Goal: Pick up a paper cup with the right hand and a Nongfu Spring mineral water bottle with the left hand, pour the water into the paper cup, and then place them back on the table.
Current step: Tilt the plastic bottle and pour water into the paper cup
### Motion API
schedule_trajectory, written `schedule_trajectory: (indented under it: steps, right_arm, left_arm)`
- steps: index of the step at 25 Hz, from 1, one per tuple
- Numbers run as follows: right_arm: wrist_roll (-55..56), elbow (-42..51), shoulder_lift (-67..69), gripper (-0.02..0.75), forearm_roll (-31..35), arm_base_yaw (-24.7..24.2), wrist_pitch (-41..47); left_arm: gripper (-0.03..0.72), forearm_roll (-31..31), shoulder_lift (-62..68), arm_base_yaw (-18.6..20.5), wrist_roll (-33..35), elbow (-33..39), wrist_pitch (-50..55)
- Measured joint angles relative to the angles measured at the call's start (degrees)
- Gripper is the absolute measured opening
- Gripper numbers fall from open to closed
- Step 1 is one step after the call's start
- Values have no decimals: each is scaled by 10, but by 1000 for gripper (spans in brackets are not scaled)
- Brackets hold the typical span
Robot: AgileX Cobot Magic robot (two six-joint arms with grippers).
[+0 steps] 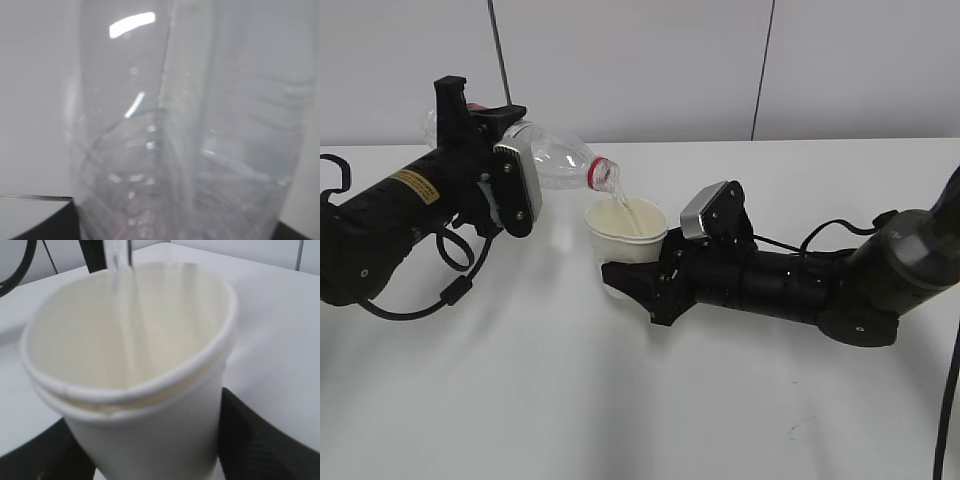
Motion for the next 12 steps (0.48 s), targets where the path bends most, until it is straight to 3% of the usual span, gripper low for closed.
schedule_trajectory:
  steps: [12]
  right_arm:
    - [0, 0, 0, 475, 0, 0, 0]
  left_arm:
    - [326, 0, 0, 0, 2, 0, -3]
